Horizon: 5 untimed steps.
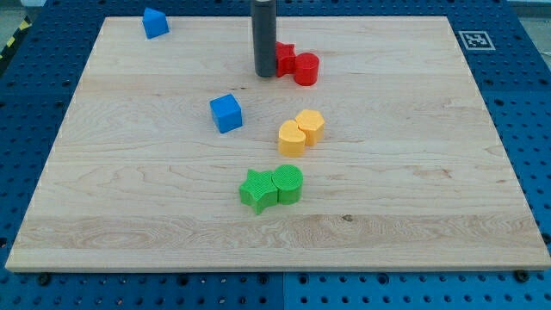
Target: Separate the red star and red circle
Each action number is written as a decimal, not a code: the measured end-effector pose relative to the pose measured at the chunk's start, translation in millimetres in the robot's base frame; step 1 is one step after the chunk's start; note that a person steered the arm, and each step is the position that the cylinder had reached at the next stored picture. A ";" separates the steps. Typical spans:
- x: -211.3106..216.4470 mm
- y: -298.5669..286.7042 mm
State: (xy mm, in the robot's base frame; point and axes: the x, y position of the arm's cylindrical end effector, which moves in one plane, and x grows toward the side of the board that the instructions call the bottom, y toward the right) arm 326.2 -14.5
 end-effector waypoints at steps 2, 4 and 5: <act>1.2 19.6; 1.2 61.0; 1.2 62.1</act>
